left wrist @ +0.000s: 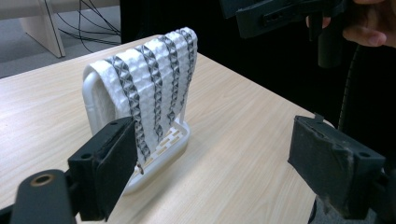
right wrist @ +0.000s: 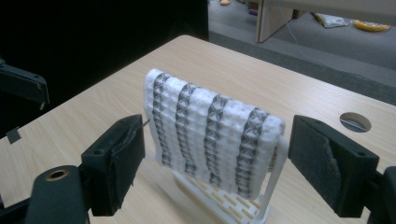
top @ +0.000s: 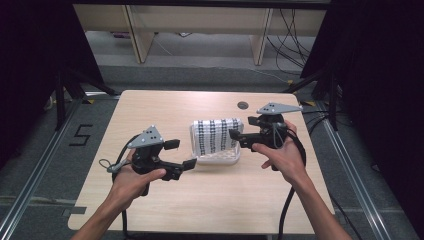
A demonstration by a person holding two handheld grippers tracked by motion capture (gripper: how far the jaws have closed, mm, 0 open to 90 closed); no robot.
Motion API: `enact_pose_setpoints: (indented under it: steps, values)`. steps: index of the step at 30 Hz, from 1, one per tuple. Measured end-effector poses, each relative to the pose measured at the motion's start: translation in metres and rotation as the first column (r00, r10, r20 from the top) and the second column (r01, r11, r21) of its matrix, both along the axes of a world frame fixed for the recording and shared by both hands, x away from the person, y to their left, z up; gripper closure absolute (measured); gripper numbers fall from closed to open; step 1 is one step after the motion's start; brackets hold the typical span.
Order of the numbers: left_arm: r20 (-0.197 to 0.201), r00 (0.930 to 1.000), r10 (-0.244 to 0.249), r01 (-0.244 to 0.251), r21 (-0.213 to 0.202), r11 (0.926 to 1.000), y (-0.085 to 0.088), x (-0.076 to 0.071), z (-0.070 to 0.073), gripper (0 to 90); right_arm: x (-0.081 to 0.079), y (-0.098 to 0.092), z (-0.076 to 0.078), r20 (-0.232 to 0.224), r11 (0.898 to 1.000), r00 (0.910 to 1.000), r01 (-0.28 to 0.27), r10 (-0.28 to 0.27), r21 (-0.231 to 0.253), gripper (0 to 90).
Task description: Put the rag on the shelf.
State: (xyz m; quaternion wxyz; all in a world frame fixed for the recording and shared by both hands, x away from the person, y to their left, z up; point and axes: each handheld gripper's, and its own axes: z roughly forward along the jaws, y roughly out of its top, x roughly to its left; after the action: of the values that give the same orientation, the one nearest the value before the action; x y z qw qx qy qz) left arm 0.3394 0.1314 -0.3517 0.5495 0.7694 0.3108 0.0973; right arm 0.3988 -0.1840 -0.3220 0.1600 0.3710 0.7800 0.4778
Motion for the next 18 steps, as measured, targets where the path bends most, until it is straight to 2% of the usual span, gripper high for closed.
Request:
enact_pose_setpoints:
  steps: [1,2,3,4,7,9,13,14,18]
  values:
    - [0.006,0.9999,0.01,-0.01,0.016,0.9998,0.001,-0.004,-0.003,14.8,-0.004,0.0,-0.001,-0.022,1.0,0.9997,0.014,-0.013,0.014,19.7]
    - [0.006,0.9999,0.01,-0.01,0.016,0.9998,0.001,-0.004,-0.003,14.8,-0.004,0.0,-0.001,-0.022,1.0,0.9997,0.014,-0.013,0.014,19.7]
    - [0.009,0.9999,0.009,-0.01,0.019,0.9998,0.001,-0.005,-0.004,14.8,-0.004,-0.002,-0.002,-0.001,1.0,1.0,0.005,-0.005,0.004,19.8]
    - [0.012,0.9999,0.011,-0.012,0.022,0.9997,0.001,-0.006,-0.006,14.8,-0.007,-0.001,-0.003,-0.028,1.0,0.9995,0.015,-0.015,0.017,19.8]
    - [0.016,0.9998,0.013,-0.013,0.023,0.9996,0.003,-0.01,-0.01,14.9,-0.008,-0.003,-0.007,0.003,1.0,1.0,0.001,-0.001,0.011,19.8]
    - [0.025,0.9996,0.014,-0.015,0.03,0.9994,0.003,-0.012,-0.013,14.8,-0.012,-0.003,-0.009,-0.029,1.0,0.9995,0.006,-0.006,0.024,19.8]
    - [0.032,0.9993,0.018,-0.02,0.054,0.9984,0.004,-0.016,-0.02,14.8,-0.016,-0.005,-0.016,-0.023,1.0,0.9997,-0.009,0.009,0.022,19.8]
    - [0.032,0.9994,0.016,-0.017,0.049,0.9986,0.004,-0.017,-0.023,14.8,-0.02,-0.005,-0.018,-0.037,1.0,0.9993,0.006,-0.005,0.017,19.8]
    - [0.024,0.9995,0.021,-0.022,0.054,0.9983,0.006,-0.019,-0.028,14.8,-0.025,-0.007,-0.022,-0.014,1.0,0.9999,-0.004,0.004,0.002,19.8]
